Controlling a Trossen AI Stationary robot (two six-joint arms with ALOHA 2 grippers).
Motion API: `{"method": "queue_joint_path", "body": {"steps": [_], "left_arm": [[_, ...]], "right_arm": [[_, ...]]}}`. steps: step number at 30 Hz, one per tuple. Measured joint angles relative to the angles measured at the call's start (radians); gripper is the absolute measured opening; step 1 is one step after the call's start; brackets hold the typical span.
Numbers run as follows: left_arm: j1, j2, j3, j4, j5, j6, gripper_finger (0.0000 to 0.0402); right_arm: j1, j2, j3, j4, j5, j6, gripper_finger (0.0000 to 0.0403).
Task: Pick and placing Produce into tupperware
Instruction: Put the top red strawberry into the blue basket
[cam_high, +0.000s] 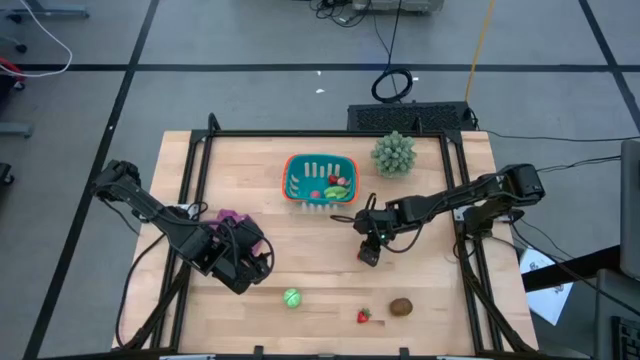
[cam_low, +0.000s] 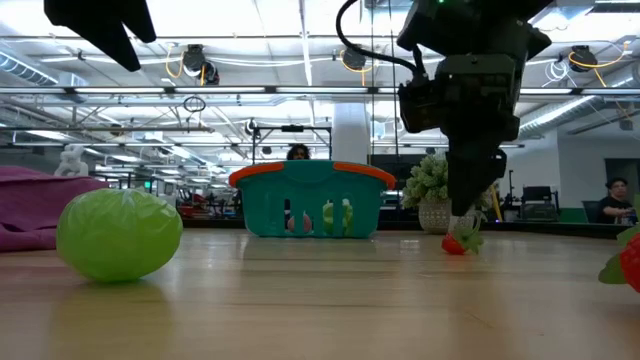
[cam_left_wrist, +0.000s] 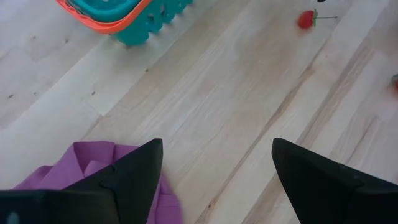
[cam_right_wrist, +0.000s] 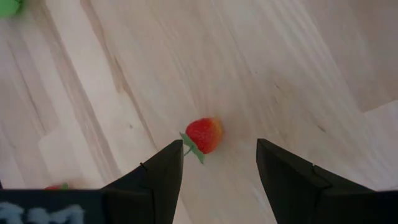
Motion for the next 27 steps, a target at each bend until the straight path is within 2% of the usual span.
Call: {"method": "queue_joint_path", "body": {"steps": [8,18,27], "left_arm": [[0.000,0.000,0.000,0.001,-0.003,0.007,0.0308],[0.000,0.000,-0.001,0.002,-0.008,0.013,0.0308],[0.000,0.000,-0.001,0.002,-0.008,0.013,0.0308]], "right_arm": [[0.000,0.028,0.000,0.039,-0.001,0.025,0.0192],[0.000,0.124,0.001,0.070,-0.007,0.005,0.0192],[0.000,0.126,0.001,0.069,-0.017,0.005,0.0192]]}}
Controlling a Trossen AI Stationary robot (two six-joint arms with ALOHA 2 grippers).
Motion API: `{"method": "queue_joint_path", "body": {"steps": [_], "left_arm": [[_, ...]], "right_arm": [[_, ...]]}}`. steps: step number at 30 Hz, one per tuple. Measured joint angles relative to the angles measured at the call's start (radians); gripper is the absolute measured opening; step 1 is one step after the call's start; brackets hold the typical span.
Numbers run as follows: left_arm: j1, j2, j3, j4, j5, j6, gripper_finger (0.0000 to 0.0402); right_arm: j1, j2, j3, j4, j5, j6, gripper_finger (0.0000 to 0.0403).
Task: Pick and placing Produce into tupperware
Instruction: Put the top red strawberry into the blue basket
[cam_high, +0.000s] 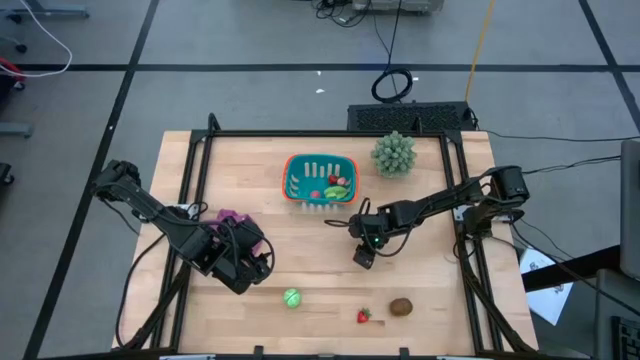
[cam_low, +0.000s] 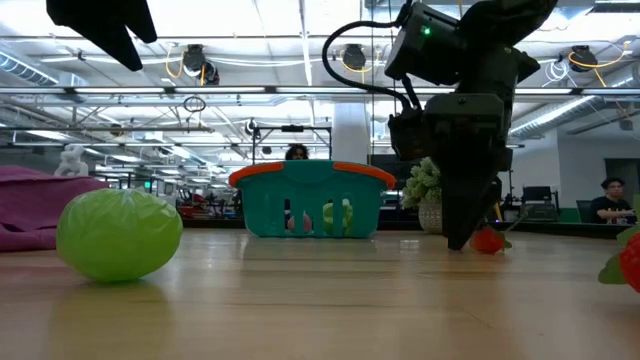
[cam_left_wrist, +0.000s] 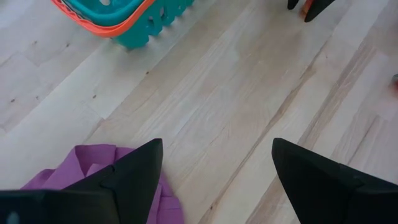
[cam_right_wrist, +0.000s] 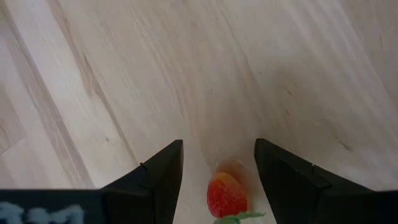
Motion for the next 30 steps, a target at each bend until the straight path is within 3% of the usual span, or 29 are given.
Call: {"method": "queue_joint_path", "body": {"steps": [30], "left_arm": [[0.000,0.000,0.000,0.004,0.008,-0.010,0.0308]], "right_arm": [[0.009,-0.099,-0.002,-0.150,0.104,-0.040,0.0192]]}}
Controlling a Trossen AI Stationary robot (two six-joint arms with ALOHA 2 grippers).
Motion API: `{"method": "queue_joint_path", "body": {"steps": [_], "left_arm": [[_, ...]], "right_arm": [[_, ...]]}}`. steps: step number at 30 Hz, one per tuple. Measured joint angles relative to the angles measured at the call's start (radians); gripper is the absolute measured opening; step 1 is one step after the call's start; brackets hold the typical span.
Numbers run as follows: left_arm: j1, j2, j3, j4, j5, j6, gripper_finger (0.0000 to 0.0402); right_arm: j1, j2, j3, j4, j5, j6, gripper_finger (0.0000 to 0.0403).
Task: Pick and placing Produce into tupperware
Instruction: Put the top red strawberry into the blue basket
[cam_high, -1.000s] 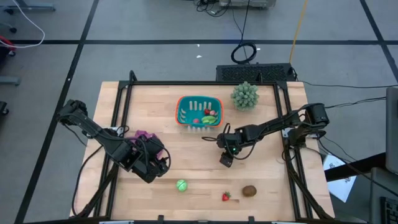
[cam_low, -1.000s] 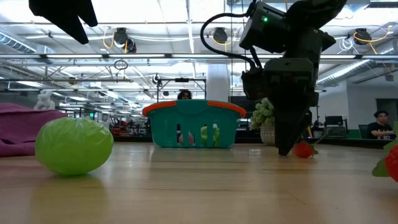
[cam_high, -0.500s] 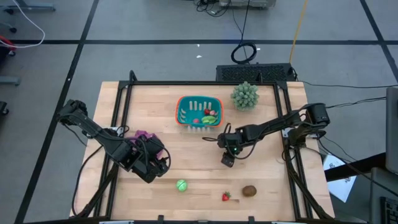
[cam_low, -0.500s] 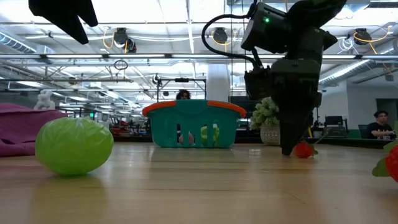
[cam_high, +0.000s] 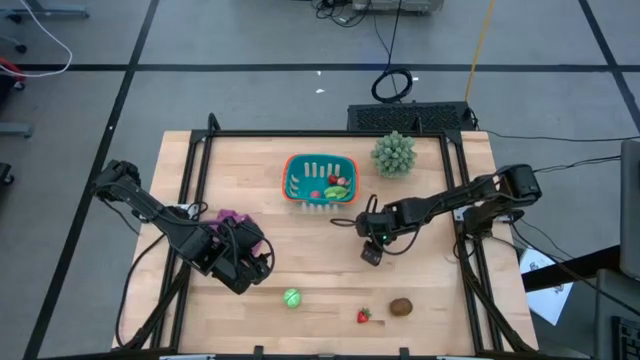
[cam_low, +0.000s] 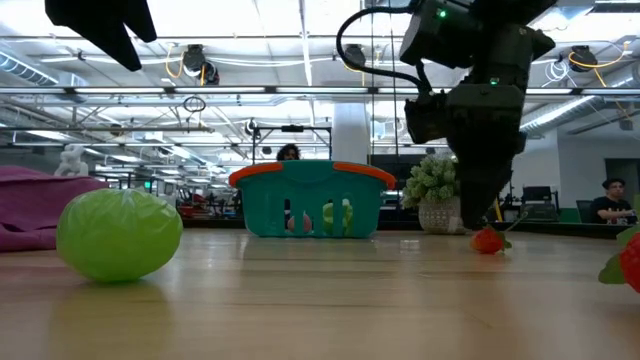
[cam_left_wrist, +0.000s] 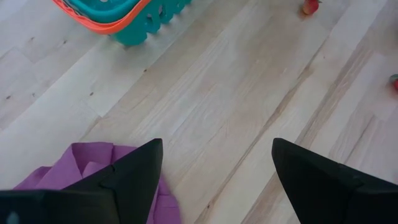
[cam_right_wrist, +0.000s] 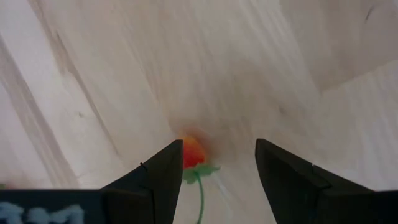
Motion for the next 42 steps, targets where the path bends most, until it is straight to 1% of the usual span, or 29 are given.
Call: {"method": "queue_joint_path", "body": {"steps": [12,24,34,37,42], "left_arm": [[0.000,0.000,0.000,0.000,0.000,0.000,0.0308],[0.000,0.000,0.000,0.001,0.000,0.000,0.0308],[0.000,0.000,0.000,0.000,0.000,0.000,0.0308],[0.000,0.000,0.000,0.001,0.000,0.000,0.0308],[0.000,0.000,0.000,0.001,0.000,0.000,0.0308]], "right_arm": [[0.051,0.000,0.000,-0.004,0.001,0.041,0.0192],[0.051,0.077,0.003,0.015,0.002,0.038,0.0192],[0.051,0.080,0.003,0.019,0.003,0.020,0.0190],[0.051,0.080,0.002,0.019,0.017,0.026,0.0176],[0.051,0.080,0.002,0.016,0.023,0.024,0.0132]]}}
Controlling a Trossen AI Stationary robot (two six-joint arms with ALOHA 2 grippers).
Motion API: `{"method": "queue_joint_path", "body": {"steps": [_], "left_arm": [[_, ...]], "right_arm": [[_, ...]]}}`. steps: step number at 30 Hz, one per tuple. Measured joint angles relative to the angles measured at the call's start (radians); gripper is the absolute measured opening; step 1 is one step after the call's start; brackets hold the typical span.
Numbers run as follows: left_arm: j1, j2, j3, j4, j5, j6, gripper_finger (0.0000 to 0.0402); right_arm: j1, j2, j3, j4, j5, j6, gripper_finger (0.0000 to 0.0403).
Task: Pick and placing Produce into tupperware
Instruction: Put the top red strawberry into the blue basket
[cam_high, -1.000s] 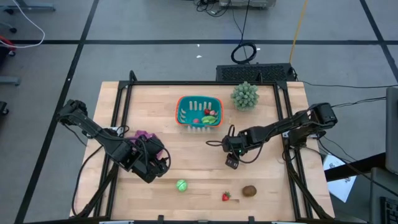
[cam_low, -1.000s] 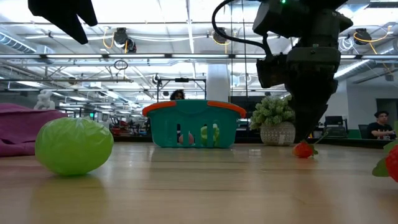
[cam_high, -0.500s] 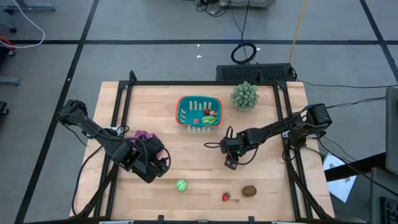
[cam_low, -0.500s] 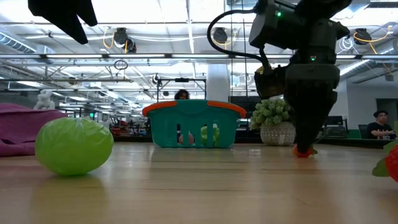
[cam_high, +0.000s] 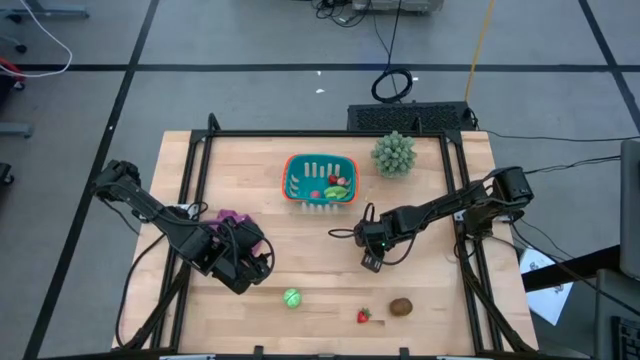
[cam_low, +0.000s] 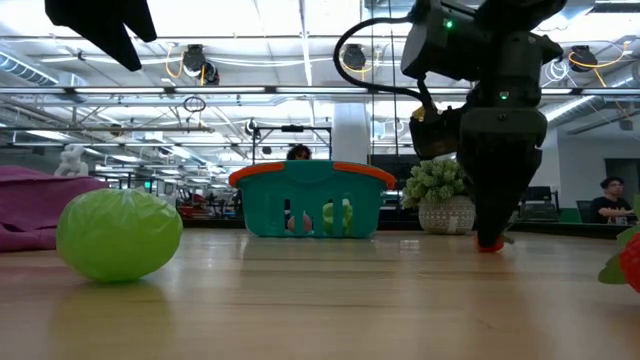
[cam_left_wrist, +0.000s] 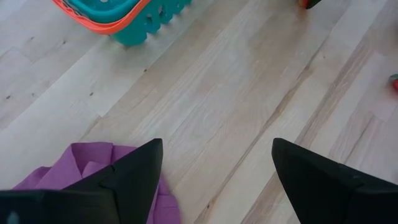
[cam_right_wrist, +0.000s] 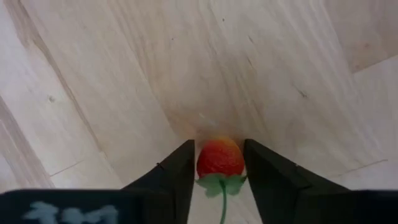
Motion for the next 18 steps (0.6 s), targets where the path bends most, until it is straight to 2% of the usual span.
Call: {"method": "queue_joint_path", "body": {"steps": [7,18], "left_arm": [[0.000,0.000,0.000,0.000,0.000,0.000,0.0308],[0.000,0.000,0.000,0.000,0.000,0.000,0.0308]], "right_arm": [[-0.001,0.000,-0.001,0.004,0.001,-0.005,0.0085],[0.000,-0.030,-0.002,0.016,-0.004,0.009,0.0084]]}}
